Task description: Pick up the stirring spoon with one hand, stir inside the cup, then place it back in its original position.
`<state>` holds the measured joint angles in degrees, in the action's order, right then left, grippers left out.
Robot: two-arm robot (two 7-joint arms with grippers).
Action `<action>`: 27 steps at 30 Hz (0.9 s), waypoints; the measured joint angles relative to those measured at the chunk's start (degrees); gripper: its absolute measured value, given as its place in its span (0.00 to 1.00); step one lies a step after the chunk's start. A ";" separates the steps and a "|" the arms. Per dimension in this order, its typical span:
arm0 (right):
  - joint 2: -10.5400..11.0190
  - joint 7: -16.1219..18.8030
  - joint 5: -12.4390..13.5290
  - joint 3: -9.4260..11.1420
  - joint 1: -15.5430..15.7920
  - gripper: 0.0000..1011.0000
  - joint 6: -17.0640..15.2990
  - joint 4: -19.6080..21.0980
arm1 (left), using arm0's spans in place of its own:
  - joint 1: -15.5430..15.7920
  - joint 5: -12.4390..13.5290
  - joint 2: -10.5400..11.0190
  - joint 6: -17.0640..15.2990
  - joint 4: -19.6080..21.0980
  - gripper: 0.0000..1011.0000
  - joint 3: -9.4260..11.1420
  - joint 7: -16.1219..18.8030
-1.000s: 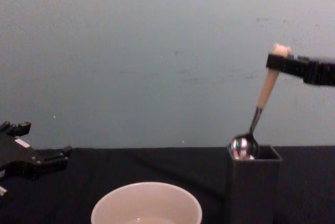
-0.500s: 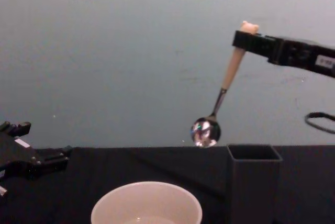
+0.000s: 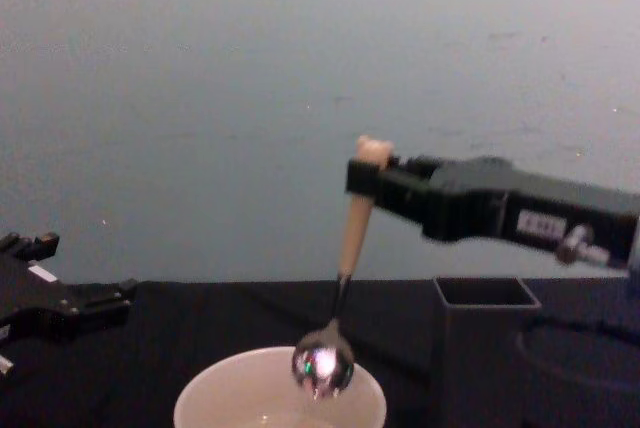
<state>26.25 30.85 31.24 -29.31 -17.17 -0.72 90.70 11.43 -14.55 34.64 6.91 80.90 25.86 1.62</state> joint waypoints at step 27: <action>-2.38 3.73 -6.39 -6.02 -0.52 0.21 1.97 -3.60 | 0.00 0.00 0.00 0.00 0.00 0.99 0.00 0.00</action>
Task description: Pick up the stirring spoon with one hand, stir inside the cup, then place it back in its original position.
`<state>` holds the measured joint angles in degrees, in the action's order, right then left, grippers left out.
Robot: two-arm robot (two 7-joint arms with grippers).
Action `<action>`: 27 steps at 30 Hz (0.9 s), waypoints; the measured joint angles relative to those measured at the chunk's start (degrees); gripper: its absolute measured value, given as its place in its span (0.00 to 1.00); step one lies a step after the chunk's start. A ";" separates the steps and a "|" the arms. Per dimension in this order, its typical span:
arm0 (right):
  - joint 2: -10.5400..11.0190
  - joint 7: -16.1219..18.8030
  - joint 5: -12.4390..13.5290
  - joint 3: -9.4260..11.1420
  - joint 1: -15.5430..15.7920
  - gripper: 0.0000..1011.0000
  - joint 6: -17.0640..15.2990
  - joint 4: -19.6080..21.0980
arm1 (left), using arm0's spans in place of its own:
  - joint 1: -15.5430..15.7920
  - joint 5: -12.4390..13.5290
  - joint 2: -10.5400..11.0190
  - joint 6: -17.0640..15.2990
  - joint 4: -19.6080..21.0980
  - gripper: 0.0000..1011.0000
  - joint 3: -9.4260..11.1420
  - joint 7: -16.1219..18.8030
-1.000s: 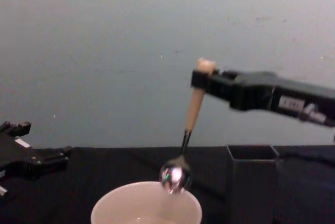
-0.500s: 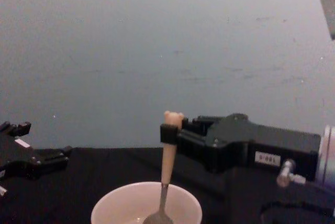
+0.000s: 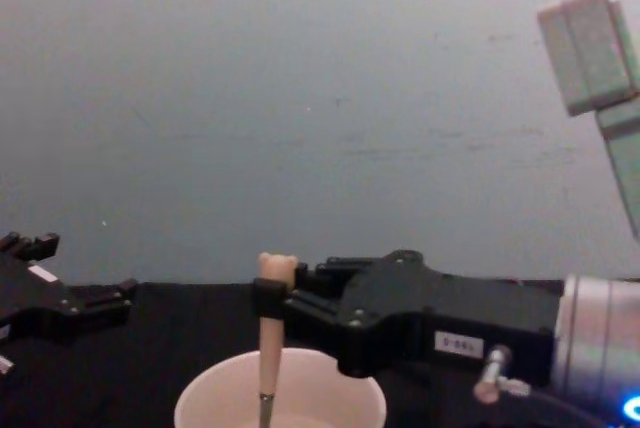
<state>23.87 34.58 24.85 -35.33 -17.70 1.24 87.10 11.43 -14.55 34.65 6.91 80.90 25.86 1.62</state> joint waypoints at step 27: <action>-8.36 -5.32 -2.96 2.41 -5.75 0.21 -0.48 -11.26 | 0.00 0.00 0.00 0.00 0.00 0.99 0.00 0.00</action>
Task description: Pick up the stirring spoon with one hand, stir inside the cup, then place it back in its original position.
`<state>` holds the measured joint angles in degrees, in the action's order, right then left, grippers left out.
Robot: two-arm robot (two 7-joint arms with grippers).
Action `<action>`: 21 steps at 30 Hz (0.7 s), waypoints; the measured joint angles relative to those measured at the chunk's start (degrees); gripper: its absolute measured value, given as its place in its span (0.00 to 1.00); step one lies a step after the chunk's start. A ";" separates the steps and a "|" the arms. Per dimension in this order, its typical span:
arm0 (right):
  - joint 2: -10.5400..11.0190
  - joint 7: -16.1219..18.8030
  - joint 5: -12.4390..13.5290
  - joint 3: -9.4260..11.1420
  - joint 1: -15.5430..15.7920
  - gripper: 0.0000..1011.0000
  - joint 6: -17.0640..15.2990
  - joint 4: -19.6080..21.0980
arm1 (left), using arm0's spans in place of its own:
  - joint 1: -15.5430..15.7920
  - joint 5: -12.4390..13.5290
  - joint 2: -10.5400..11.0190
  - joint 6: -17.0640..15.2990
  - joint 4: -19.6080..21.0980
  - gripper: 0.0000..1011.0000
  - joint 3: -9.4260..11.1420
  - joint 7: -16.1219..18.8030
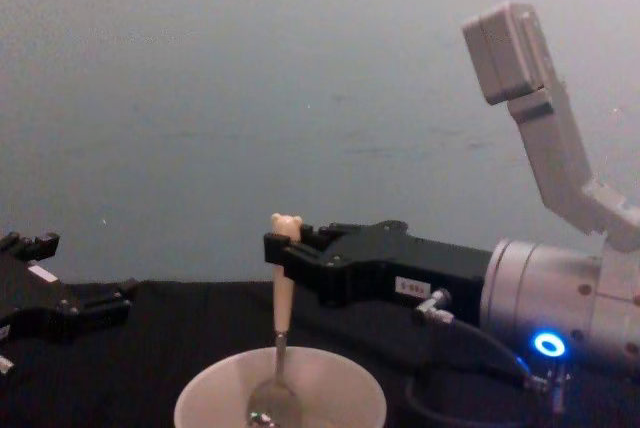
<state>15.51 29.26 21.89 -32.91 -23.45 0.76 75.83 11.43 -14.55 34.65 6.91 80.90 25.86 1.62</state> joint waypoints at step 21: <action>9.83 4.83 4.37 2.66 6.77 0.21 -2.68 11.64 | 0.00 0.00 0.00 0.00 0.00 0.99 0.00 0.00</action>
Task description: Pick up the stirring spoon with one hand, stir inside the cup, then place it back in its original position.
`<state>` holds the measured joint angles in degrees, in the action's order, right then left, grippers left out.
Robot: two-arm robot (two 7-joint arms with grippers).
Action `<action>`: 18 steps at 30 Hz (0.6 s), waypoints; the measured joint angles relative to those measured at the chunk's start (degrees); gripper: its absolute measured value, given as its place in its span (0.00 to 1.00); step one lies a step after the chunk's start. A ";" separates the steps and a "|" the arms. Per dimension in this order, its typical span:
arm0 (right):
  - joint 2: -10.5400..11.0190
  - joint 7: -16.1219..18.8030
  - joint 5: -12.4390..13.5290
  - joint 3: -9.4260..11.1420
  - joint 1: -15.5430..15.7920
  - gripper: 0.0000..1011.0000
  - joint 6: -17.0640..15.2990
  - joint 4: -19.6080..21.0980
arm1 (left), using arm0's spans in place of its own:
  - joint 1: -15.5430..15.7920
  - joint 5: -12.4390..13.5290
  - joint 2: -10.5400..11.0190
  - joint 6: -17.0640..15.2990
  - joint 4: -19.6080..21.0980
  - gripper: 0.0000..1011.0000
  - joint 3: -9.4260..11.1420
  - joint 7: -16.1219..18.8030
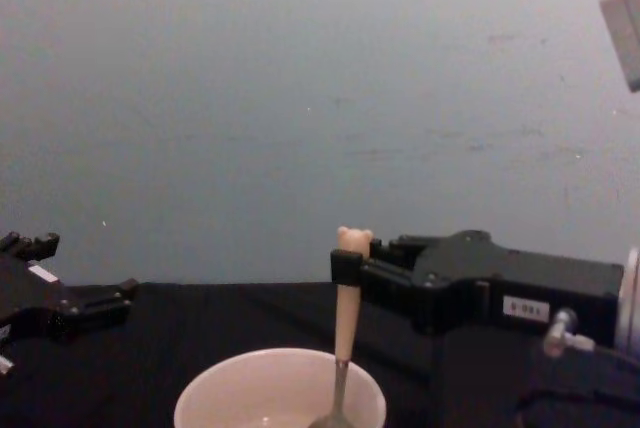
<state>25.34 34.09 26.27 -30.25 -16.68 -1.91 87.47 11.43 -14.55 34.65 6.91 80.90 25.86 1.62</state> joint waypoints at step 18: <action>-3.68 -0.39 -0.97 -4.68 -2.14 0.21 0.20 -2.48 | 0.00 0.00 0.00 0.00 0.00 0.99 0.00 0.00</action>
<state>21.66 33.70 25.30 -34.93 -18.81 -1.71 84.99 11.43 -14.55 34.65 6.91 80.90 25.86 1.62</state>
